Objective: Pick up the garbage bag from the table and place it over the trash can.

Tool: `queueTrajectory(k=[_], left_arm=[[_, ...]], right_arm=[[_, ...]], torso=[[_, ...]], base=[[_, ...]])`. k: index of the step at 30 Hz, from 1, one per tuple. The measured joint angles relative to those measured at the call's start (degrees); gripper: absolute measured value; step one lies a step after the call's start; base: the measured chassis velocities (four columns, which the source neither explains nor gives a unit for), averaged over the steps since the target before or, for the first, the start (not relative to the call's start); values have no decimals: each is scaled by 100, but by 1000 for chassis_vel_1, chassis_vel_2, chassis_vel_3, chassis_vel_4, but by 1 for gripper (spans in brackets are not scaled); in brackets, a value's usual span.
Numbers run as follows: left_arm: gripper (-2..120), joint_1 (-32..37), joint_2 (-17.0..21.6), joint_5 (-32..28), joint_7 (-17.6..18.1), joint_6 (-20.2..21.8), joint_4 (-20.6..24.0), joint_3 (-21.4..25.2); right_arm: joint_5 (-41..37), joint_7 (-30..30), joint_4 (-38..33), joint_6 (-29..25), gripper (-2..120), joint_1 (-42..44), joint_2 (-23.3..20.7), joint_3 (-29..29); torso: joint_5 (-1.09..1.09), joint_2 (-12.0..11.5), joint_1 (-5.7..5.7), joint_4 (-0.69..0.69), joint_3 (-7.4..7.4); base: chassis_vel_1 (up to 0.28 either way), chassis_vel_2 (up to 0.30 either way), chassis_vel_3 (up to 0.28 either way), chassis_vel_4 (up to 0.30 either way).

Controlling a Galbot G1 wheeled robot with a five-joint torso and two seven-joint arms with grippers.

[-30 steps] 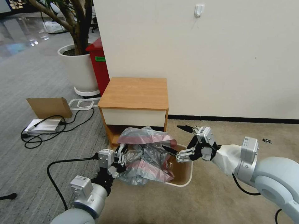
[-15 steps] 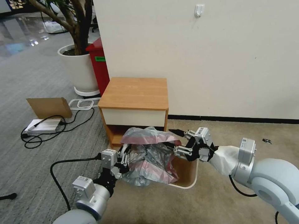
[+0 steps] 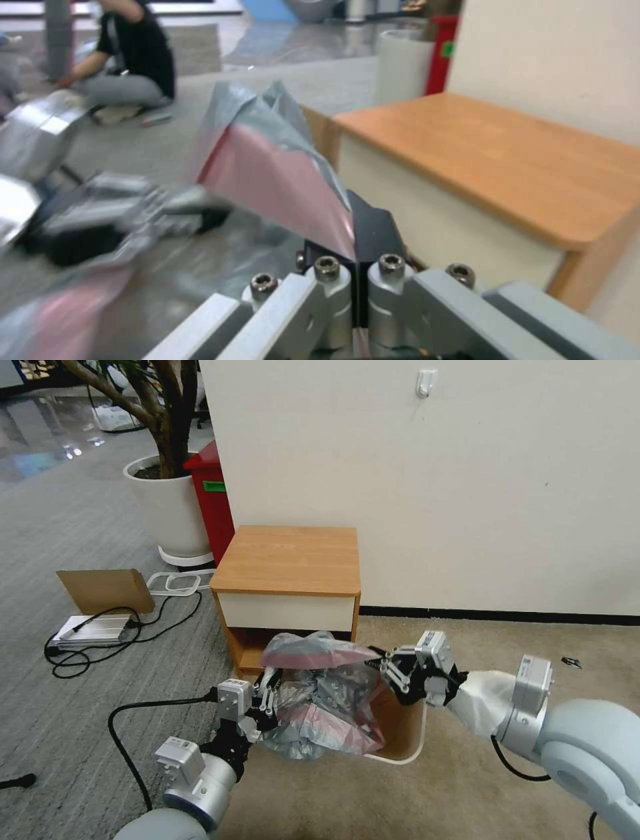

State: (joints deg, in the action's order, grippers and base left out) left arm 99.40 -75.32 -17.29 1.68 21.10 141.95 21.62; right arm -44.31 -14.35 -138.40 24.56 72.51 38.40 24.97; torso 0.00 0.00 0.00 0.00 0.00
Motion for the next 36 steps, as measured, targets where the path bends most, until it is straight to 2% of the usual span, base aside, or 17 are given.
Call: queueTrajectory(k=[5, 10, 18, 25, 29, 36], left_arm=[[7, 18, -11, 45, -29, 0, 0, -37], [7, 120, -53, 167, -155, -1, 7, -133], [7, 131, -73, 158, -330, -3, 12, -154], [7, 96, -131, -166, -392, -30, 11, -116], [7, -36, -132, -785, -392, -50, -8, 96], [7, -130, -193, -1361, -393, -159, -45, 336]], right_arm=[[-214, 209, 48, 61, 0, -193, -32, -19], [-983, 1015, 258, 755, 0, -829, -157, -39], [-1285, 1215, 619, 1549, 0, -1068, -371, -39], [-1212, 927, 904, 1621, 0, -827, -691, 66], [-1210, 418, 936, 1616, 0, -577, -916, 218], [-1380, -80, 1039, 1606, 0, -581, -1069, 283]], torso=[[0, 0, 0, 0, 0], [0, 0, 0, 1, 0], [0, 0, 0, 1, 0], [1, 0, 0, 0, 0], [0, 0, 0, 0, 0], [0, 0, 0, 0, 0]], base=[[0, 0, 0, 0], [0, 0, 0, 0], [0, 0, 0, 0], [0, 0, 0, 0], [0, 0, 0, 0], [0, 0, 0, 0]])
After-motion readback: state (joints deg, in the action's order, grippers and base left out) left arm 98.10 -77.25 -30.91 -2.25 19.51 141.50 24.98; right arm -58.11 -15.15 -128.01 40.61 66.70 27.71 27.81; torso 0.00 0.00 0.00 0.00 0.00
